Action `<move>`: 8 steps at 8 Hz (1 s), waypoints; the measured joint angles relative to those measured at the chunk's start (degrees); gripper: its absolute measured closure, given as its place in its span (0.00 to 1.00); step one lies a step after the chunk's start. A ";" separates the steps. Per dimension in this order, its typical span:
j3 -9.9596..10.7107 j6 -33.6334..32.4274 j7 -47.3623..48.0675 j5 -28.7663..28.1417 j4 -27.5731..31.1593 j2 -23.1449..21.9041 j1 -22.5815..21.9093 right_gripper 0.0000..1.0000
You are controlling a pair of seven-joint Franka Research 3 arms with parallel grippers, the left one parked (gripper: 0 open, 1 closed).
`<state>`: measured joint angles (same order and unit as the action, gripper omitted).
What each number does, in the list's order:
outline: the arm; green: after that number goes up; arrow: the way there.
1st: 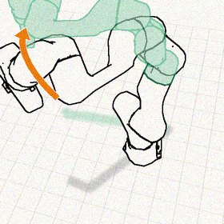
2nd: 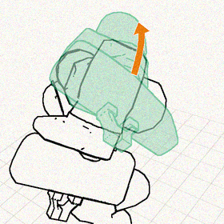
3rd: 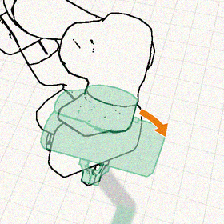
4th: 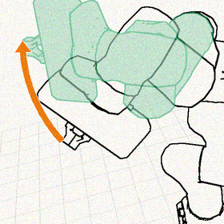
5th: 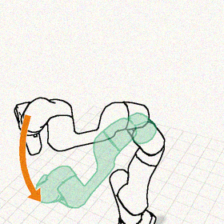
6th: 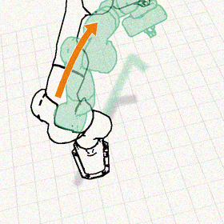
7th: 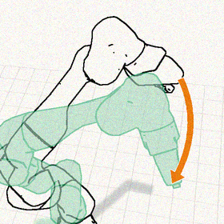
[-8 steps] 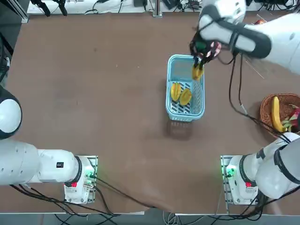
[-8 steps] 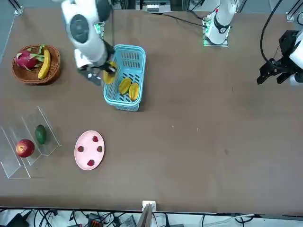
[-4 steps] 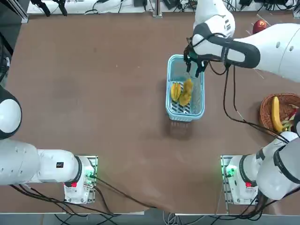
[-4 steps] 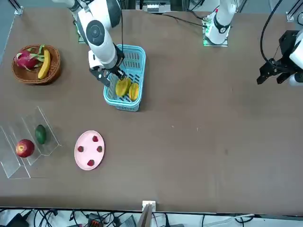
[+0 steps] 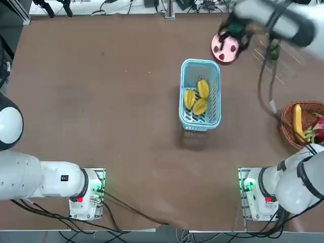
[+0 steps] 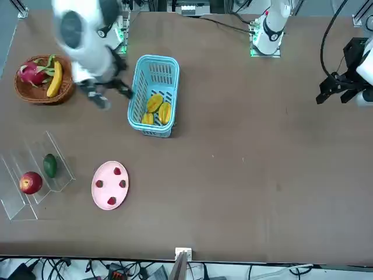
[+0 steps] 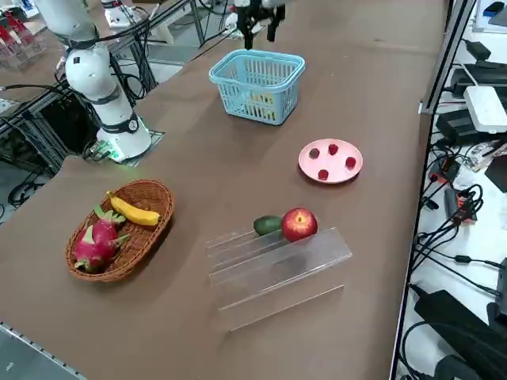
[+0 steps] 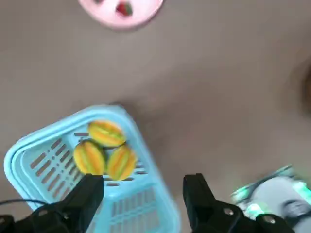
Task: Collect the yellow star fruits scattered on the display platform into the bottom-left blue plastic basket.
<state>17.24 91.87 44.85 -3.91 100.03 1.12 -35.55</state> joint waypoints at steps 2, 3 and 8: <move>2.93 -7.93 -19.81 0.71 -8.00 -0.61 9.32 0.00; 4.44 -12.20 -29.82 1.49 -11.35 -0.71 13.45 0.00; 8.13 -19.08 -51.94 4.95 -18.36 -3.00 17.51 0.00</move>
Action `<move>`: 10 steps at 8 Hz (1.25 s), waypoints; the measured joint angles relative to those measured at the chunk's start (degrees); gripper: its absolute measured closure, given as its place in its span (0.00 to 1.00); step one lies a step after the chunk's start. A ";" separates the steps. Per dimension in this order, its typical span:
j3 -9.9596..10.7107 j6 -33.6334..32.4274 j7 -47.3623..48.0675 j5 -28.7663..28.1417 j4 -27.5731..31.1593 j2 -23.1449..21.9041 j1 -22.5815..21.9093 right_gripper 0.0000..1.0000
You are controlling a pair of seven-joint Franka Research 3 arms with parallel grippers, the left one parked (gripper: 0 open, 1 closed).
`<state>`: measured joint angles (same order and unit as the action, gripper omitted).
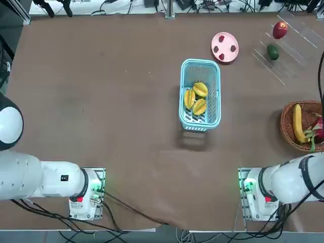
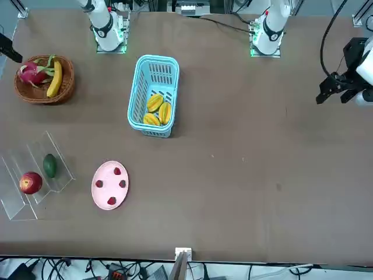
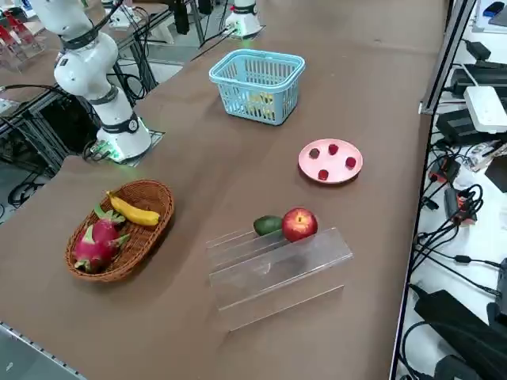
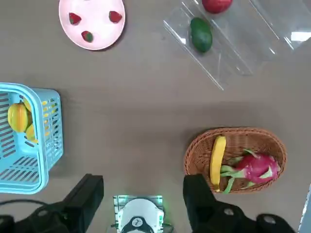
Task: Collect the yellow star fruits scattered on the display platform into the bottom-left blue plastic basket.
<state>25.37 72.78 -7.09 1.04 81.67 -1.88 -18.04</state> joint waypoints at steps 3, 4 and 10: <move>-0.90 2.19 -0.02 0.18 -0.79 1.80 -1.63 0.00; -1.65 2.45 -0.02 0.20 -1.54 2.49 -1.41 0.00; -25.95 3.20 0.64 3.34 -2.25 3.26 19.37 0.00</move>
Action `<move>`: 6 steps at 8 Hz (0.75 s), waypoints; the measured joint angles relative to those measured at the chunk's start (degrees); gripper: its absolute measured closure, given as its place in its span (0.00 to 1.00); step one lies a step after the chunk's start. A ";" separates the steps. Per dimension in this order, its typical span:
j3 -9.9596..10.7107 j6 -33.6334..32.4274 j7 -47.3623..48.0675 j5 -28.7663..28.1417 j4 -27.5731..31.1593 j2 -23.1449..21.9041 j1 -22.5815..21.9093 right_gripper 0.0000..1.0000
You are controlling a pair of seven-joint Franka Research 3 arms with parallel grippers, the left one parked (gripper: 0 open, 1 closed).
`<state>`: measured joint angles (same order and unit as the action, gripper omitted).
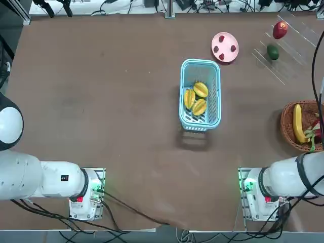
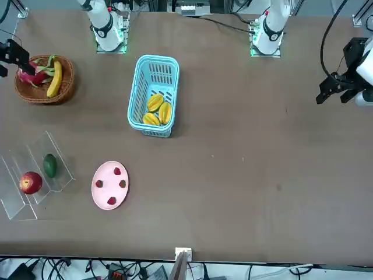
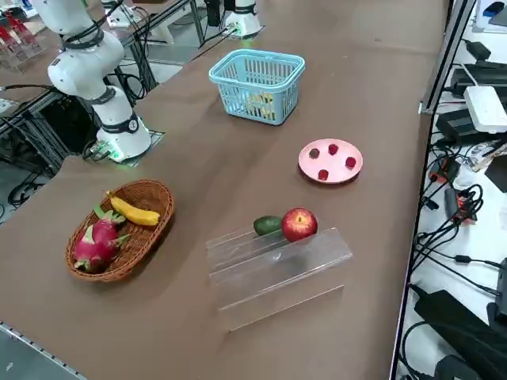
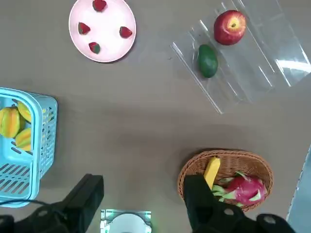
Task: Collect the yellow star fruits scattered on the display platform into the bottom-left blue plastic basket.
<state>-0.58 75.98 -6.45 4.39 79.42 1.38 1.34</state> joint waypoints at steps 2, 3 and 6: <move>-1.39 0.02 0.00 -0.01 -0.01 0.01 1.64 0.00; -1.87 0.05 0.00 -0.08 -0.01 0.07 2.17 0.00; -2.71 1.40 0.00 -0.69 -0.02 0.34 2.54 0.00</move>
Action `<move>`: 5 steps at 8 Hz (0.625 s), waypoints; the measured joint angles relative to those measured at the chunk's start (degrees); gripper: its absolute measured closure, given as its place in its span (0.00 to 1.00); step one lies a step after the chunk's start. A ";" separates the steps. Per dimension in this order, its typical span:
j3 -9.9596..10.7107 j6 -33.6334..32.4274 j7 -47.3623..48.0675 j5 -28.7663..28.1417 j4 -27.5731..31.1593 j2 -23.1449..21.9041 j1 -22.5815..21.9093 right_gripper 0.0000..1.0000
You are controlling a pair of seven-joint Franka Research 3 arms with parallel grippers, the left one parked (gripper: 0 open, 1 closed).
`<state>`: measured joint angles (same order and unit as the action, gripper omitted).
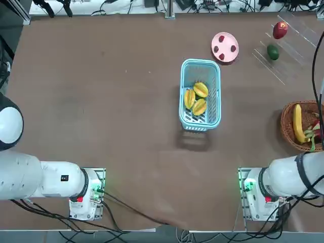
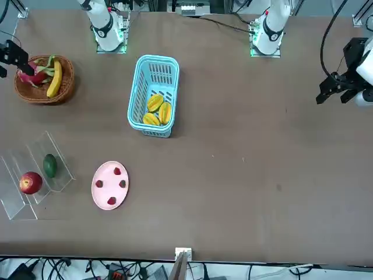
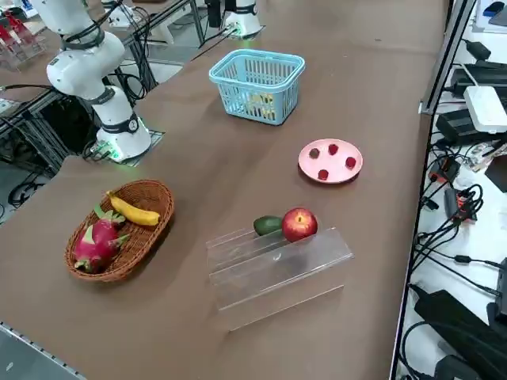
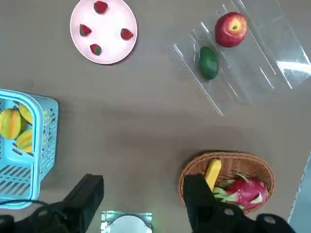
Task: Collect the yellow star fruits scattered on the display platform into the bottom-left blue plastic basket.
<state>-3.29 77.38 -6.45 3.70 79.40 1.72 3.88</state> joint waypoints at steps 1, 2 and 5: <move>-0.25 1.69 0.00 -0.72 0.00 0.13 -0.04 0.00; -0.59 2.79 0.00 -1.00 0.00 0.18 -0.30 0.00; -1.15 2.96 0.00 -1.01 -0.19 0.15 -1.34 0.00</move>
<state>-4.43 80.34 -6.45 2.69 79.21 1.87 2.54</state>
